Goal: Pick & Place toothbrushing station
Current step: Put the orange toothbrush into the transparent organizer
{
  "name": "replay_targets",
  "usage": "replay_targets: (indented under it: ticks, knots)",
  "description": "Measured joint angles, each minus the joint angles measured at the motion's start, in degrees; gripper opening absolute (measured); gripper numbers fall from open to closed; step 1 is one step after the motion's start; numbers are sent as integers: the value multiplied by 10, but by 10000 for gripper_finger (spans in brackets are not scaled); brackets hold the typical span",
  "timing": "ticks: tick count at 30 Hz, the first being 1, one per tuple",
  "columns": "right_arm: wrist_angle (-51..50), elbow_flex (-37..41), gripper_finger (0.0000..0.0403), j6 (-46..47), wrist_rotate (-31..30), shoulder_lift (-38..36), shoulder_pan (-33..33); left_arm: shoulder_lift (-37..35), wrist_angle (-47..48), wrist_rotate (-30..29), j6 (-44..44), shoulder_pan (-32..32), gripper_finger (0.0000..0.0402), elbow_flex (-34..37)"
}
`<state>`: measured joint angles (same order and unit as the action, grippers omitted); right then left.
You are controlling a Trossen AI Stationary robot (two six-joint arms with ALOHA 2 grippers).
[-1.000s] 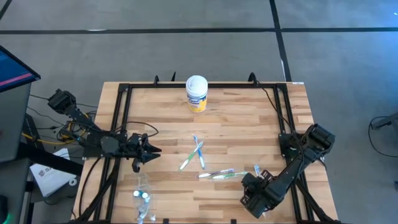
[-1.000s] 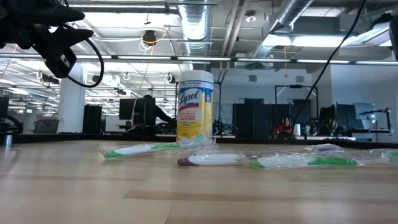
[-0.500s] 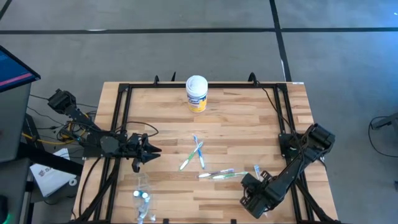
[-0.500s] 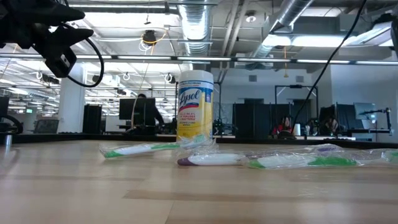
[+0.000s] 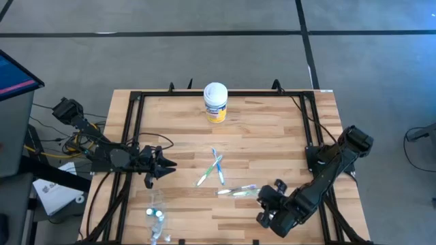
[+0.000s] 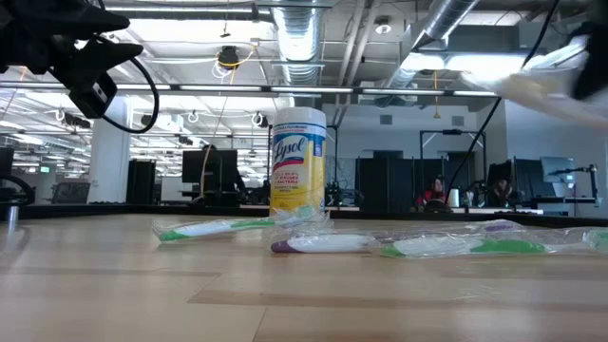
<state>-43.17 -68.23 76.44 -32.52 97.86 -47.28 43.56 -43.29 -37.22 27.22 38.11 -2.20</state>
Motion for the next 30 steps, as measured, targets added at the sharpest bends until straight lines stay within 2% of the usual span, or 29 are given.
replay_targets:
  ticks: [6,11,17,21,30]
  knots:
    - [128,0,0,-164,-40,-5,52,0,-10,0,-14,0,118,0]
    - [286,0,0,-335,-36,-1,108,0,-32,0,-32,0,118,0]
    - [449,0,0,-489,-11,-1,161,0,-59,0,-58,0,118,0]
    - [515,0,0,-543,26,-1,189,0,-84,0,-80,0,118,0]
    - [590,0,0,-598,57,-1,229,7,-105,-6,-129,-1,118,-14]
